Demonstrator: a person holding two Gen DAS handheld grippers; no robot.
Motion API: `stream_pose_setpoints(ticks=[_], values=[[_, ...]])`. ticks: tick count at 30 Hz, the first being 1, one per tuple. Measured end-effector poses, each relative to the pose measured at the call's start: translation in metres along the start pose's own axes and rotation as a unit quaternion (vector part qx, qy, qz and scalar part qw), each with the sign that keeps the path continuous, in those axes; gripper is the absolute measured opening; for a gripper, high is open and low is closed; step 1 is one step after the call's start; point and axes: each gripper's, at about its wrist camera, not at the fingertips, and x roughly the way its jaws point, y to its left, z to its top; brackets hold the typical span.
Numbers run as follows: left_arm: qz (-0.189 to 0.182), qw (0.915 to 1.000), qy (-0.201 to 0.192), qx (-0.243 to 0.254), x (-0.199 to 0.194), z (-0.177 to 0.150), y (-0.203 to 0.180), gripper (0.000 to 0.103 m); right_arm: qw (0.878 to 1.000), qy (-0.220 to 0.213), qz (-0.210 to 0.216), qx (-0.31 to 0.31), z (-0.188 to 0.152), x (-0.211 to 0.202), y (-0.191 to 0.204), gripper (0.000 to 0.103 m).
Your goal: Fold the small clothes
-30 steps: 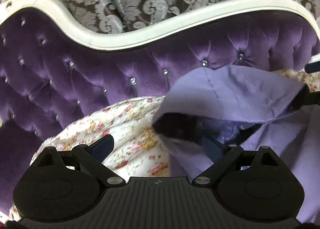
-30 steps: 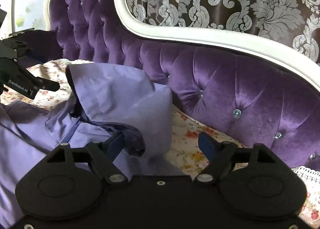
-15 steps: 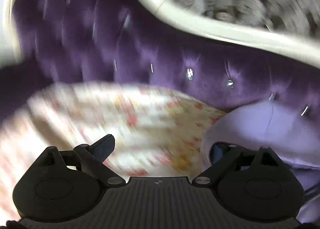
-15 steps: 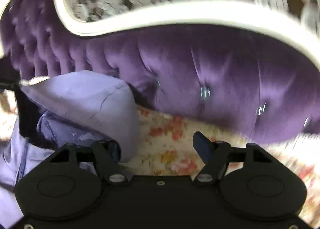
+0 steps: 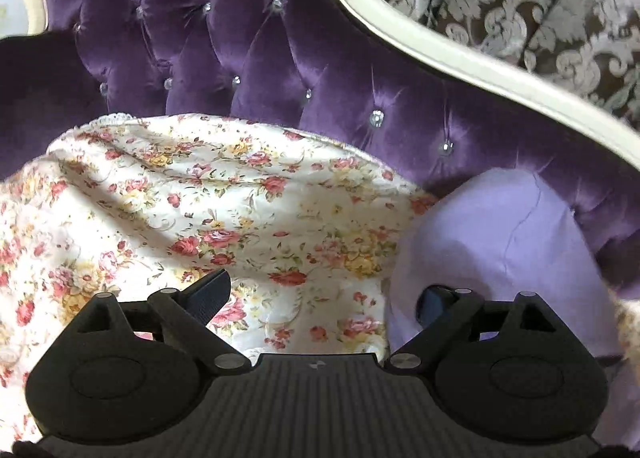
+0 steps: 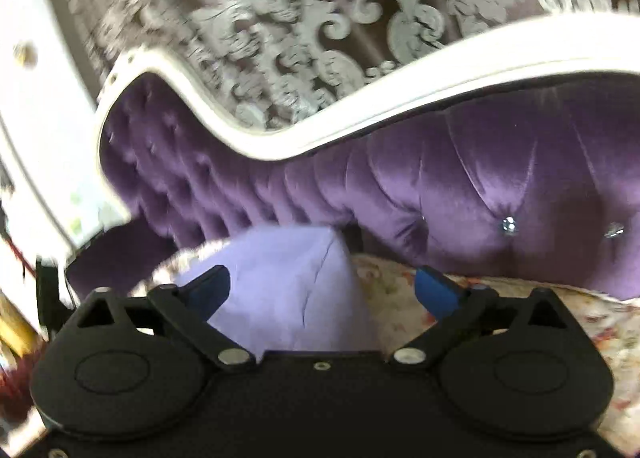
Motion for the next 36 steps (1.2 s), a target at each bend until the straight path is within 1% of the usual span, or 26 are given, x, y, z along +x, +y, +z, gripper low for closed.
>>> stream_pose_setpoints(ticks=[3,6,8,9,11,12,13,14,15,17,20,22,24,26,28,29,31,32,33,35,36], values=[[-0.001,0.9999,0.006,-0.015,0.007,-0.003,0.005,0.094,0.999,0.028,-0.03,0.006,0.005,0.04,-0.003,0.101],[-0.004,0.9992,0.015,-0.037,0.013,-0.007,0.014,0.094,0.998,0.053,-0.028,0.008,0.004,0.08,-0.005,0.1],[-0.004,0.9991,0.016,-0.04,0.013,-0.01,0.017,0.094,0.997,0.067,-0.036,0.003,0.004,0.103,-0.003,0.098],[-0.004,0.999,0.017,-0.041,0.014,-0.011,0.018,0.094,0.997,0.073,-0.035,0.004,0.004,0.112,-0.002,0.096],[-0.004,0.9988,0.019,-0.046,0.014,-0.013,0.02,0.094,0.996,0.079,-0.03,0.013,0.003,0.122,0.0,0.077],[-0.003,0.9986,0.02,-0.049,0.015,-0.015,0.021,0.094,0.996,0.084,-0.024,0.019,0.003,0.127,0.003,0.055],[-0.004,0.9984,0.022,-0.052,0.015,-0.016,0.021,0.094,0.996,0.09,-0.016,0.022,0.004,0.128,0.006,0.018],[-0.007,0.9983,0.025,-0.053,0.014,-0.017,0.021,0.094,0.995,0.099,-0.013,0.019,0.004,0.13,0.011,0.01],[-0.005,0.9983,0.025,-0.053,0.011,-0.018,0.02,0.094,0.995,0.096,-0.016,0.003,0.006,0.126,0.02,0.011],[-0.007,0.9985,0.022,-0.05,0.0,-0.02,0.021,0.094,0.996,0.071,-0.012,-0.056,0.011,0.11,0.044,0.011],[-0.017,0.9982,0.012,-0.056,-0.024,-0.023,0.024,0.094,0.994,0.026,0.024,-0.099,0.019,0.067,0.076,0.01],[-0.027,0.9975,0.003,-0.065,-0.047,-0.027,0.028,0.094,0.988,0.002,0.05,-0.143,0.018,0.032,0.098,0.01],[-0.038,0.9967,-0.003,-0.071,-0.069,-0.033,0.03,0.094,0.977,-0.016,0.073,-0.199,0.007,-0.003,0.121,0.01],[-0.059,0.9953,-0.007,-0.077,-0.09,-0.042,0.031,0.094,0.963,-0.029,0.087,-0.253,-0.01,-0.032,0.14,0.01],[-0.091,0.9916,-0.008,-0.091,-0.108,-0.053,0.033,0.094,0.947,-0.037,0.097,-0.305,-0.032,-0.057,0.157,0.01],[-0.113,0.9882,-0.007,-0.103,-0.116,-0.059,0.035,0.094,0.937,-0.04,0.101,-0.333,-0.046,-0.067,0.165,0.01],[-0.161,0.9775,-0.007,-0.136,-0.131,-0.073,0.04,0.095,0.914,-0.041,0.107,-0.39,-0.08,-0.087,0.176,0.01],[-0.189,0.9696,-0.006,-0.155,-0.137,-0.081,0.043,0.096,0.901,-0.041,0.107,-0.417,-0.096,-0.093,0.182,0.01],[-0.211,0.9623,-0.003,-0.171,-0.14,-0.087,0.045,0.097,0.887,-0.039,0.106,-0.448,-0.115,-0.098,0.188,0.01],[-0.247,0.9481,0.006,-0.2,-0.144,-0.098,0.048,0.103,0.856,-0.032,0.1,-0.506,-0.154,-0.11,0.195,0.01],[-0.261,0.9427,0.015,-0.207,-0.142,-0.102,0.047,0.103,0.84,-0.028,0.095,-0.533,-0.171,-0.113,0.197,0.01]])
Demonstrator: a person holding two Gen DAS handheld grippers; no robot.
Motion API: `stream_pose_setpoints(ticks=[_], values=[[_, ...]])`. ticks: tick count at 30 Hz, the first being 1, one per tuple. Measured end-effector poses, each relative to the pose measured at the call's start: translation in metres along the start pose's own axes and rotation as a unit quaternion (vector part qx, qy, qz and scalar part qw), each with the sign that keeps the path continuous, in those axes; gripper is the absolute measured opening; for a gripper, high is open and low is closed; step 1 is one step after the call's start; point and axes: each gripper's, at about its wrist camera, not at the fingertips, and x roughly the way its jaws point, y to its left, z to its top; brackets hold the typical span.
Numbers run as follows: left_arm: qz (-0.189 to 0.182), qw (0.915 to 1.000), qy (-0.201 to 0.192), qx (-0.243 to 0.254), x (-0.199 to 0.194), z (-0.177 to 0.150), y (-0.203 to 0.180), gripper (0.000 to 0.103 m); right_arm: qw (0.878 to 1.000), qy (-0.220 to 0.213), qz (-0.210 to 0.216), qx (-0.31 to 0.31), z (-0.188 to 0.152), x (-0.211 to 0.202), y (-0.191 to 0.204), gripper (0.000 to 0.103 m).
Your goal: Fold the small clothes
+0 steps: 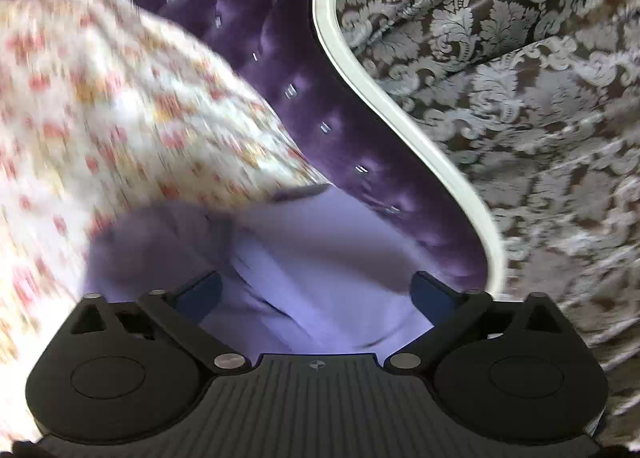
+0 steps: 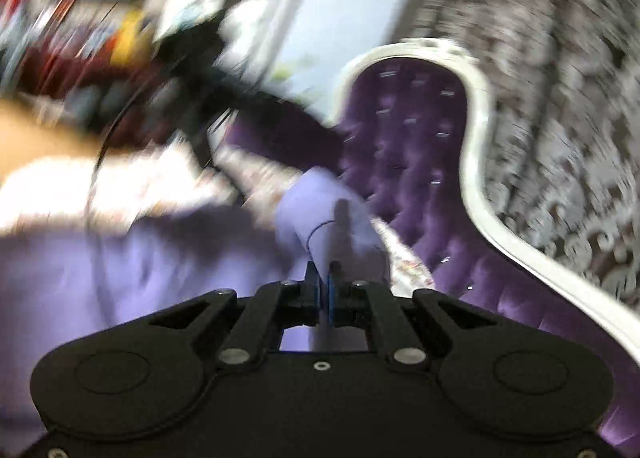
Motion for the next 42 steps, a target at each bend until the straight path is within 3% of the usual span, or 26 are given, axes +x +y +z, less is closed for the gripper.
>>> stream_pose_setpoints(ticks=[2,7,10,12,13,14,15,17,19,21,23,24,27,29,32,35,36,37,38,42], values=[[-0.009,0.9996,0.024,-0.014,0.009,-0.003,0.002,0.103,0.999,0.018,-0.001,-0.046,-0.012,-0.002,0.028,0.01],[-0.034,0.9975,0.057,-0.025,0.033,0.002,-0.012,0.103,0.996,0.039,-0.016,-0.078,-0.024,0.003,0.052,0.01],[0.004,0.9971,0.074,-0.014,0.048,0.0,-0.021,0.1,0.997,0.038,-0.021,-0.061,-0.023,0.002,0.051,0.011],[0.013,0.9959,0.087,-0.022,0.054,-0.006,-0.019,0.072,0.998,0.037,-0.026,-0.051,-0.023,-0.001,0.05,0.012],[0.001,0.9952,0.093,-0.03,0.056,-0.01,-0.016,0.032,0.998,0.037,-0.029,-0.042,-0.022,-0.003,0.049,0.015],[-0.005,0.9949,0.092,-0.041,0.056,-0.014,-0.013,0.012,0.998,0.036,-0.032,-0.029,-0.022,-0.006,0.047,0.018],[-0.002,0.9955,0.08,-0.05,0.053,-0.019,-0.011,0.009,0.999,0.032,-0.037,-0.011,-0.022,-0.01,0.044,0.021],[0.003,0.9971,0.067,-0.036,0.046,-0.024,-0.012,0.008,0.997,0.027,-0.03,0.069,-0.024,-0.021,0.027,0.045],[0.0,0.9976,0.06,-0.033,0.038,-0.029,-0.011,0.008,0.985,0.02,-0.025,0.171,-0.029,-0.034,0.006,0.076],[-0.009,0.9976,0.053,-0.044,0.031,-0.032,-0.009,0.008,0.959,0.021,-0.018,0.284,-0.038,-0.044,-0.016,0.084],[-0.015,0.9977,0.045,-0.047,0.028,-0.035,-0.01,0.008,0.914,0.026,0.004,0.404,-0.054,-0.046,-0.038,0.084],[-0.017,0.9977,0.04,-0.051,0.027,-0.036,-0.01,0.008,0.887,0.028,0.014,0.461,-0.063,-0.045,-0.048,0.085],[-0.026,0.9972,0.036,-0.061,0.026,-0.039,-0.009,0.008,0.79,0.01,0.061,0.61,-0.095,-0.033,-0.071,0.085],[-0.026,0.9971,0.036,-0.062,0.028,-0.039,-0.009,0.008,0.739,0.018,0.074,0.669,-0.109,-0.018,-0.081,0.085],[-0.027,0.9968,0.035,-0.067,0.029,-0.038,-0.007,0.008,0.681,0.038,0.074,0.728,-0.127,0.003,-0.091,0.085],[-0.028,0.9967,0.033,-0.069,0.03,-0.038,-0.007,0.008,0.635,0.043,0.056,0.769,-0.137,0.018,-0.1,0.081],[-0.028,0.9968,0.03,-0.068,0.03,-0.038,-0.008,0.008,0.623,0.049,0.041,0.78,-0.138,0.021,-0.103,0.056],[-0.029,0.9969,0.026,-0.067,0.029,-0.037,-0.01,0.008,0.631,0.055,0.03,0.773,-0.132,0.025,-0.109,0.013],[-0.032,0.9972,0.02,-0.065,0.028,-0.036,-0.013,0.008,0.657,0.053,0.019,0.752,-0.123,0.026,-0.113,0.012],[-0.032,0.9993,-0.02,-0.005,0.011,-0.04,-0.03,0.008,0.804,-0.019,-0.02,0.595,-0.064,0.005,-0.119,0.011]])
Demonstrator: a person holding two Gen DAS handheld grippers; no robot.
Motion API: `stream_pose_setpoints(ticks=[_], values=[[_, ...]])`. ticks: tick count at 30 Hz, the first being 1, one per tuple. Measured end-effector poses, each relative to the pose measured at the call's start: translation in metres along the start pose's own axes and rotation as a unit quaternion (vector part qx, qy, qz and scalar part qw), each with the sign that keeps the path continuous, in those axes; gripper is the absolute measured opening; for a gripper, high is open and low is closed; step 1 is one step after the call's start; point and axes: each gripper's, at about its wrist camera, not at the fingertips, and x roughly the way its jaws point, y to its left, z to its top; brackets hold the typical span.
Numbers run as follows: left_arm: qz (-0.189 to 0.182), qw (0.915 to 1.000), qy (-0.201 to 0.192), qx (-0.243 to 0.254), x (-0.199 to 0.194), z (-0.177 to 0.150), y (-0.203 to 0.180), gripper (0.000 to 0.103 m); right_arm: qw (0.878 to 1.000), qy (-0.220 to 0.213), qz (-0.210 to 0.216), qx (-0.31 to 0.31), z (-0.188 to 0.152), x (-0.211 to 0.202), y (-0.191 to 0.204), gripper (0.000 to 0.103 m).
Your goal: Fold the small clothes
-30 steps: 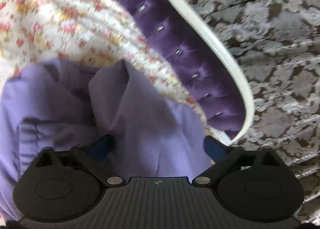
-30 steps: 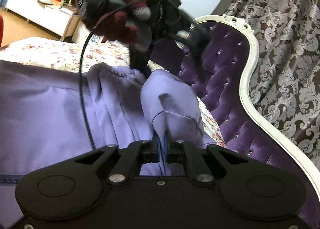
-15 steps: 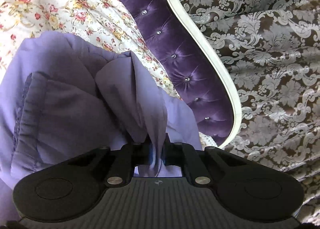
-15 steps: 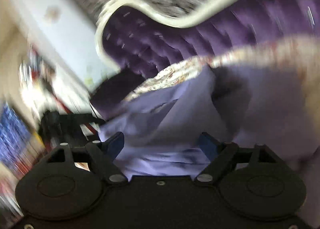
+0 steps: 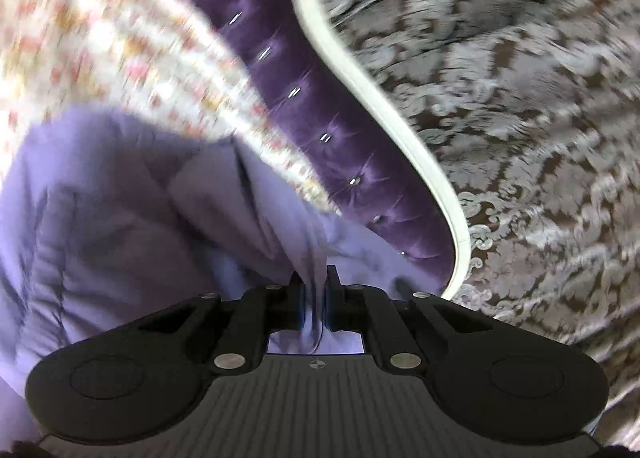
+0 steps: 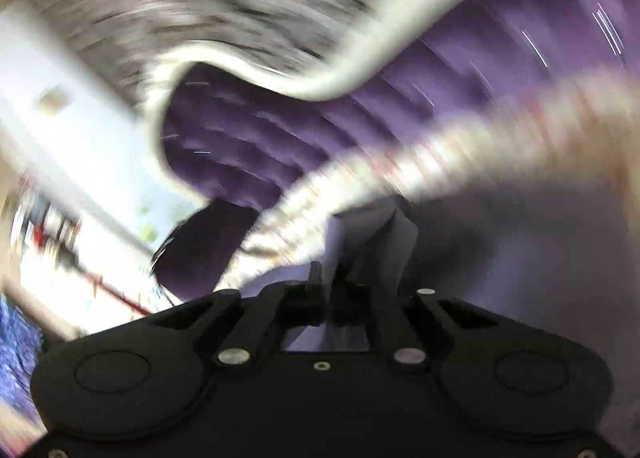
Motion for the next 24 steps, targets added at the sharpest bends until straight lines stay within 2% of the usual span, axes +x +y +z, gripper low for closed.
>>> stream_pose_setpoints(ticks=[2,3,4,6,8,11,13,14,16,18,20,22,24], values=[[0.004,0.9995,-0.011,0.03,-0.006,-0.012,-0.001,0.008,0.999,-0.01,-0.002,-0.046,-0.004,-0.009,0.005,0.012],[0.013,0.9993,-0.007,0.033,-0.004,-0.019,0.003,0.008,0.999,0.005,-0.004,-0.04,-0.007,-0.007,-0.001,0.013],[0.029,0.999,0.009,0.034,-0.001,-0.027,0.01,0.008,0.999,0.03,-0.022,-0.025,-0.015,-0.004,-0.012,0.017],[0.062,0.9965,0.046,0.032,0.009,-0.046,0.029,0.009,0.991,0.096,-0.089,-0.009,-0.035,0.008,-0.034,0.02],[0.077,0.995,0.06,0.02,0.013,-0.061,0.049,0.01,0.984,0.13,-0.122,0.009,-0.057,0.01,-0.053,0.029],[0.061,0.9963,0.05,0.032,0.005,-0.067,0.052,0.011,0.986,0.112,-0.119,0.022,-0.068,-0.003,-0.058,0.03],[0.067,0.9944,0.041,0.071,-0.004,-0.065,0.04,0.015,0.987,0.1,-0.124,0.006,-0.066,-0.011,-0.051,0.046],[0.072,0.9928,0.032,0.091,-0.009,-0.064,0.034,0.02,0.988,0.088,-0.127,-0.009,-0.064,-0.011,-0.045,0.051],[0.076,0.9881,0.008,0.134,-0.02,-0.059,0.016,0.023,0.988,0.057,-0.135,-0.045,-0.059,-0.02,-0.03,0.066],[0.081,0.9815,-0.018,0.172,-0.03,-0.053,-0.001,0.033,0.987,0.021,-0.141,-0.077,-0.054,-0.027,-0.017,0.072],[0.092,0.9716,-0.042,0.214,-0.03,-0.044,-0.021,0.053,0.985,-0.01,-0.141,-0.103,-0.048,-0.031,-0.003,0.074],[0.105,0.9622,-0.055,0.245,-0.025,-0.036,-0.032,0.064,0.982,-0.017,-0.14,-0.124,-0.042,-0.017,0.009,0.082],[0.118,0.9562,-0.06,0.261,-0.008,-0.028,-0.042,0.07,0.98,-0.014,-0.141,-0.139,-0.04,-0.002,0.018,0.082]])
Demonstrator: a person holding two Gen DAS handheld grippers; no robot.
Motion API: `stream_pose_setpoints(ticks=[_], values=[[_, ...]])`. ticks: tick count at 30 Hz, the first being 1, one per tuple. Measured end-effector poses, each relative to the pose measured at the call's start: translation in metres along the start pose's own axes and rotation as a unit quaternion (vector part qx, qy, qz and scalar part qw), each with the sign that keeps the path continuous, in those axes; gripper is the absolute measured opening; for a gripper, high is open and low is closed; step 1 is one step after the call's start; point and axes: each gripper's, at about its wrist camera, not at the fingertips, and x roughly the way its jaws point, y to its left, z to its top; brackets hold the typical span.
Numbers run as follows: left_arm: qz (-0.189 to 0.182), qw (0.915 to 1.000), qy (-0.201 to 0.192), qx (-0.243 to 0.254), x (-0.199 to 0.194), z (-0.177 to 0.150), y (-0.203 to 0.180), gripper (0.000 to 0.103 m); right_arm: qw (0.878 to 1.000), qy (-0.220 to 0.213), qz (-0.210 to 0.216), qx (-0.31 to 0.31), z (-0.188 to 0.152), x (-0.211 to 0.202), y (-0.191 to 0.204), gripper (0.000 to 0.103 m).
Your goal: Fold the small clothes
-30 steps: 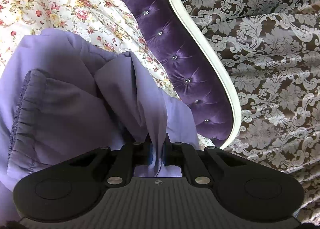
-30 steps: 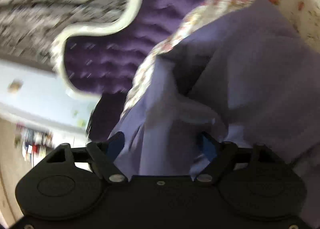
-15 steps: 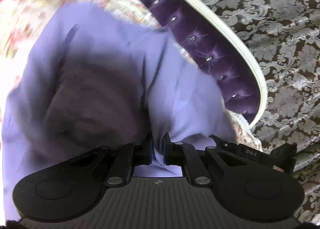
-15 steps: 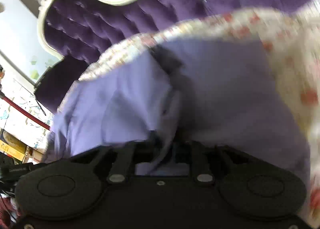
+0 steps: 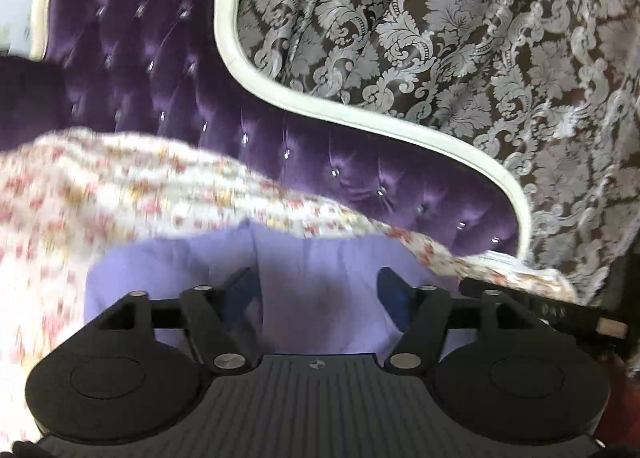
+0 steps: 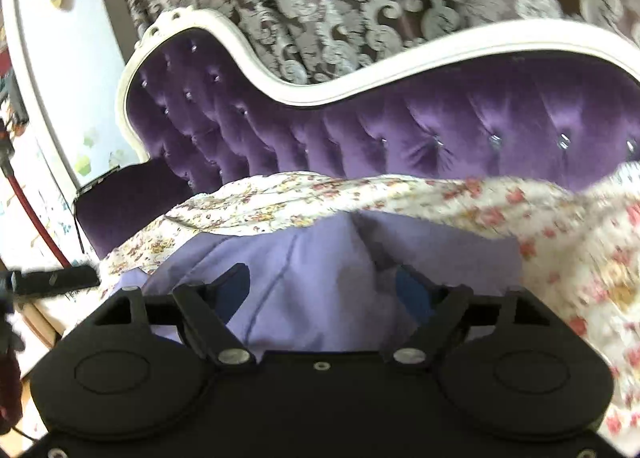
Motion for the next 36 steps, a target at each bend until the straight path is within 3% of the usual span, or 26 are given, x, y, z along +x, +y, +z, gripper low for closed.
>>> stream_pose_setpoints(ticks=[3,5,7,9,10,14,17,20,23,27,31,32,36], values=[[0.023,0.9993,0.029,-0.004,0.029,0.004,-0.001,0.074,1.0,0.013,0.012,-0.011,0.001,0.022,0.012,0.082],[0.047,0.9963,0.072,-0.008,0.048,-0.002,0.007,0.074,0.999,0.032,0.006,-0.018,-0.005,0.036,0.013,0.082],[0.09,0.9899,0.109,-0.011,0.061,-0.014,0.023,0.074,0.998,0.054,-0.017,-0.02,-0.014,0.048,0.005,0.081],[0.108,0.9864,0.124,-0.009,0.065,-0.025,0.038,0.075,0.995,0.081,-0.052,-0.022,-0.026,0.059,-0.005,0.081],[0.108,0.9866,0.123,0.001,0.063,-0.029,0.043,0.075,0.992,0.096,-0.076,-0.025,-0.034,0.063,-0.012,0.08],[0.119,0.985,0.119,0.037,0.053,-0.03,0.032,0.075,0.993,0.088,-0.071,-0.026,-0.041,0.056,-0.022,0.078],[0.112,0.9892,0.09,0.03,0.03,-0.024,0.018,0.074,0.997,0.052,-0.052,0.001,-0.034,0.032,-0.014,0.079],[0.091,0.992,0.074,0.046,0.011,-0.026,-0.002,0.075,0.999,0.019,-0.025,-0.011,-0.03,0.01,0.005,0.08],[0.088,0.9881,0.096,0.082,0.004,-0.041,-0.019,0.076,0.999,0.038,0.001,-0.032,-0.04,0.007,0.025,0.083],[0.105,0.9828,0.123,0.089,0.006,-0.06,-0.02,0.077,0.99,0.108,-0.035,-0.084,-0.072,0.027,0.039,0.083],[0.121,0.9795,0.127,0.1,0.009,-0.06,-0.023,0.079,0.989,0.101,-0.049,-0.094,-0.075,0.024,0.044,0.083],[0.123,0.9742,0.154,0.11,0.007,-0.058,-0.024,0.079,0.99,0.098,-0.043,-0.089,-0.072,0.02,0.044,0.083],[0.102,0.9823,0.133,0.083,-0.027,-0.052,-0.025,0.078,0.996,0.062,-0.013,-0.056,-0.068,-0.023,0.04,0.084]])
